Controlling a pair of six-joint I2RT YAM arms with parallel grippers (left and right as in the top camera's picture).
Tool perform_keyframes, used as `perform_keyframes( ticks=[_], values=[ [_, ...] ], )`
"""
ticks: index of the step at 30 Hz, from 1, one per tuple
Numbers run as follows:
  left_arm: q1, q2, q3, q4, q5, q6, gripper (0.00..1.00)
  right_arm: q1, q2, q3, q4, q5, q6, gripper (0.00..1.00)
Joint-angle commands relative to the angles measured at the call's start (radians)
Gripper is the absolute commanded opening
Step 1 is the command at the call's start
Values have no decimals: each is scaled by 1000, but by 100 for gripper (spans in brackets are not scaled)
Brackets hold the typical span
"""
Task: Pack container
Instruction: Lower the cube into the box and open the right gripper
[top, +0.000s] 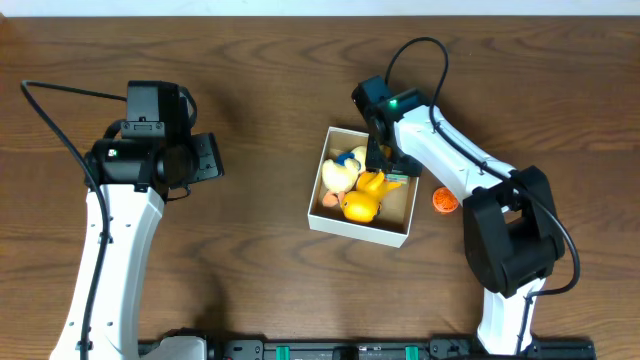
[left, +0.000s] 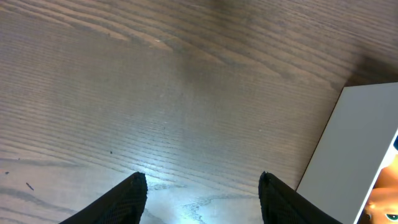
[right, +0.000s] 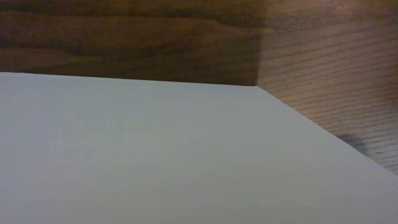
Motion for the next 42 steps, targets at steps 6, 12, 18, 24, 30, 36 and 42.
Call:
perform_keyframes(
  ticks=[6, 12, 18, 24, 30, 36, 42],
  values=[
    [2, 0, 18, -6, -12, 10, 60, 3, 34, -3, -6, -29, -21, 39],
    [2, 0, 18, -6, -12, 10, 60, 3, 31, 27, -60, -18, -21, 52],
    [2, 0, 18, -6, -12, 10, 60, 3, 0, 62, -76, -8, -21, 75],
    [2, 0, 18, -10, -12, 10, 60, 2, -13, 64, -87, -9, -21, 85],
    [2, 0, 18, -10, -12, 10, 60, 2, -24, 65, -103, 0, -20, 92],
    [2, 0, 18, -10, -12, 10, 60, 2, -51, 65, -109, 26, 11, 96],
    [2, 0, 18, -10, -12, 10, 60, 2, -75, 65, -113, 34, 10, 99]
  ],
)
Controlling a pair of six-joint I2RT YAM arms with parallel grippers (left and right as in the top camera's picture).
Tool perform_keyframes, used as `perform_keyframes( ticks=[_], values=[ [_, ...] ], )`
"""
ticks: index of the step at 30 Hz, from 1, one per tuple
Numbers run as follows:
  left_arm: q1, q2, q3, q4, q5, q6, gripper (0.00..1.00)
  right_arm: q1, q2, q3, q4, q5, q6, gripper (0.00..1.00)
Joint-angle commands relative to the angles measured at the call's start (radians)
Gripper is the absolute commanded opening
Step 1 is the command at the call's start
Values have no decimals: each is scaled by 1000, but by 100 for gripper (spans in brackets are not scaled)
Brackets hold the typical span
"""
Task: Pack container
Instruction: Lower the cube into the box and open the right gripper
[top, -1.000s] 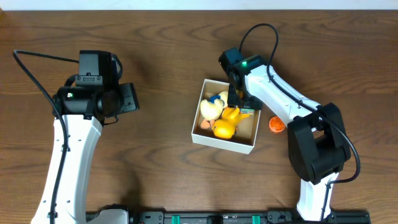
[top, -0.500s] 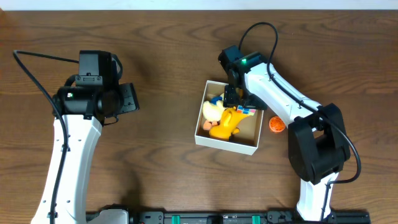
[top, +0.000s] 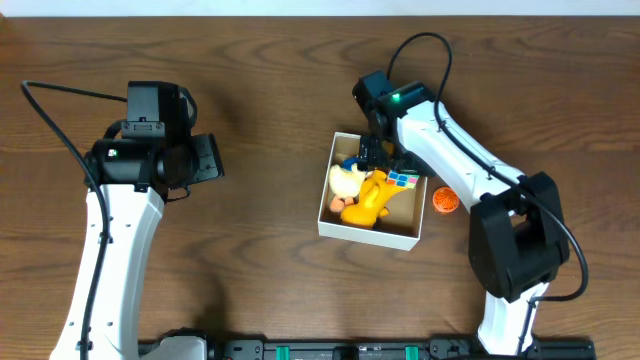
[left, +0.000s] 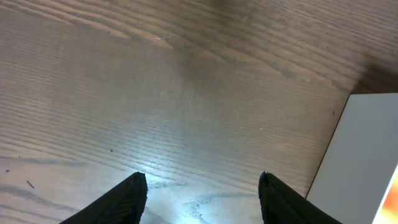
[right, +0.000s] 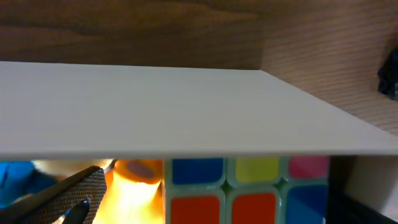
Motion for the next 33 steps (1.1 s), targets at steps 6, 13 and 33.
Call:
perform_keyframes(
  ticks=[6, 13, 33],
  values=[
    [2, 0, 18, -3, -12, 11, 60, 2, -72, 15, -9, 44, 14, 99],
    [2, 0, 18, -3, -12, 10, 60, 2, -112, 15, -7, 48, 13, 63],
    [2, 0, 18, -5, -12, 10, 60, 3, -119, 15, -39, 37, 7, 37]
  ],
)
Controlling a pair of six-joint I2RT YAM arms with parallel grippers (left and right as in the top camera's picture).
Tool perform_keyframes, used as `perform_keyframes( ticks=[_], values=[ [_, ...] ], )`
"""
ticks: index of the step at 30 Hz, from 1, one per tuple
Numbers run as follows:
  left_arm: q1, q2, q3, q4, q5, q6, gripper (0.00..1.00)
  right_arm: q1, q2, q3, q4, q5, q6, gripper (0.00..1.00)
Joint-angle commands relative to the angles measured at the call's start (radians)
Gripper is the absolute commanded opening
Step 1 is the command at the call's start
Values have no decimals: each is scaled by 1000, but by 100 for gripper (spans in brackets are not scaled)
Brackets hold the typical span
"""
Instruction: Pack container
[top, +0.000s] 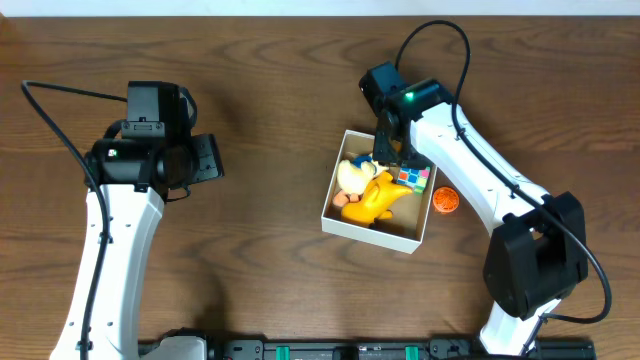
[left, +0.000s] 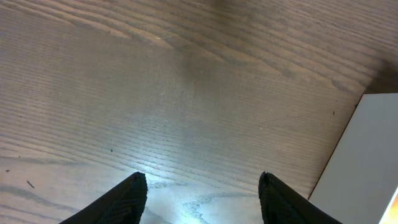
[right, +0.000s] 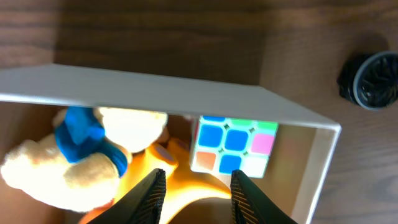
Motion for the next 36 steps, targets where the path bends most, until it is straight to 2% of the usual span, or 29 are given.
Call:
perform_keyframes(
  ticks=[1, 3, 5, 7, 10, 11, 17, 21, 36],
  values=[
    [2, 0, 18, -5, -12, 10, 60, 3, -21, 13, -26, 5, 5, 37],
    [2, 0, 18, -6, -12, 10, 60, 3, -21, 10, -30, 5, 14, 36],
    [2, 0, 18, -6, -12, 10, 60, 3, -21, 9, -28, 6, 17, 27],
    [2, 0, 18, -6, -12, 10, 60, 3, -19, 5, -21, 6, 17, 23],
    [2, 0, 18, -6, -12, 10, 60, 3, -19, 0, -8, 6, 0, 2],
    [2, 0, 18, -6, -12, 10, 60, 4, -21, 1, 2, 6, -23, 1],
    [2, 0, 18, -6, -13, 15, 60, -15, -77, 58, 14, -9, -45, 2],
    [2, 0, 18, -6, -13, 18, 60, -41, -82, 91, 27, -140, -115, 3],
    [2, 0, 18, -7, -13, 18, 60, 2, 105, 89, -6, -143, -115, 1]
  ],
)
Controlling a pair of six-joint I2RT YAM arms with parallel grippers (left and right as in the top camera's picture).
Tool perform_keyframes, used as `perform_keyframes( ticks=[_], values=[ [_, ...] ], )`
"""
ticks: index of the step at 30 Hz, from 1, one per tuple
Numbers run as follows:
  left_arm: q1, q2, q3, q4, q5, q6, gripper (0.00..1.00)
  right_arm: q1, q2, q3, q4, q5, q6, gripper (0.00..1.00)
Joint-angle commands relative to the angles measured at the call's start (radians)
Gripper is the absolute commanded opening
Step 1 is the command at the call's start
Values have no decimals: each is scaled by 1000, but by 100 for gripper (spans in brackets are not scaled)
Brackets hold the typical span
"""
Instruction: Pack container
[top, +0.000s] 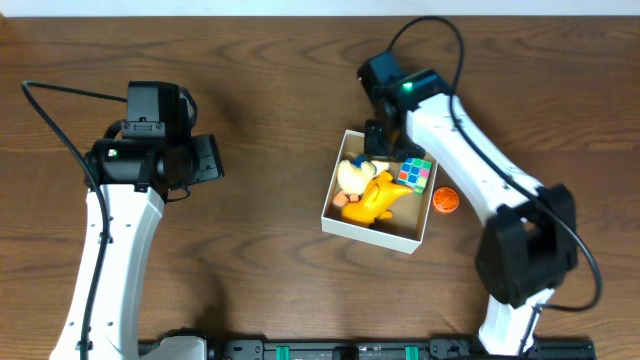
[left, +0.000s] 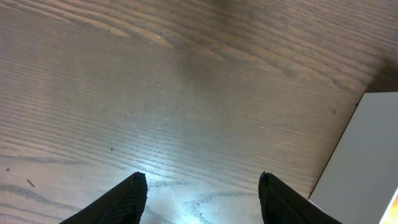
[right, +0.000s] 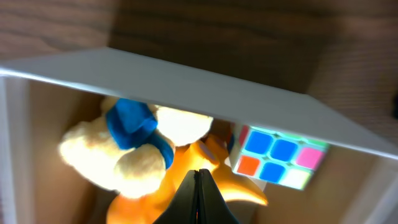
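A white open box (top: 372, 234) sits right of the table's middle. Inside lie a cream plush with blue parts (right: 127, 146), a yellow-orange plush toy (top: 375, 198) and a colour cube (top: 415, 173), the cube (right: 280, 157) against the far right wall. My right gripper (right: 199, 186) hangs over the box's far edge, its jaws closed together with nothing between them. My left gripper (left: 202, 186) is open over bare wood at the left, far from the box, whose white wall (left: 360, 162) shows at the right of the left wrist view.
A small orange ball (top: 445, 200) lies on the table just right of the box. Dark wooden table all round; the right arm (top: 470, 160) reaches across from the lower right, the left arm (top: 120, 220) stands at the left.
My right gripper, open over the box then, is now shut and empty, shifted slightly toward the box's far left. Box, toys and left arm are unchanged.
At first my right gripper was down inside the box by the toys, the cube not showing. Then the cube lay in the box under the gripper, and the box had shifted right. Then the gripper stood open higher above it; now it is shut.
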Motion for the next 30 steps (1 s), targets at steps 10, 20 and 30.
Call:
perform_keyframes(
  ticks=[10, 20, 30],
  values=[
    [2, 0, 18, -2, -13, 17, 60, 8, 92, 0, -13, 76, -10, 1],
    [2, 0, 18, -2, -13, 18, 60, 8, 166, -39, 15, 92, -12, 2],
    [2, 0, 18, -2, -13, 18, 60, 10, 175, -39, -83, -77, -109, 4]
  ],
)
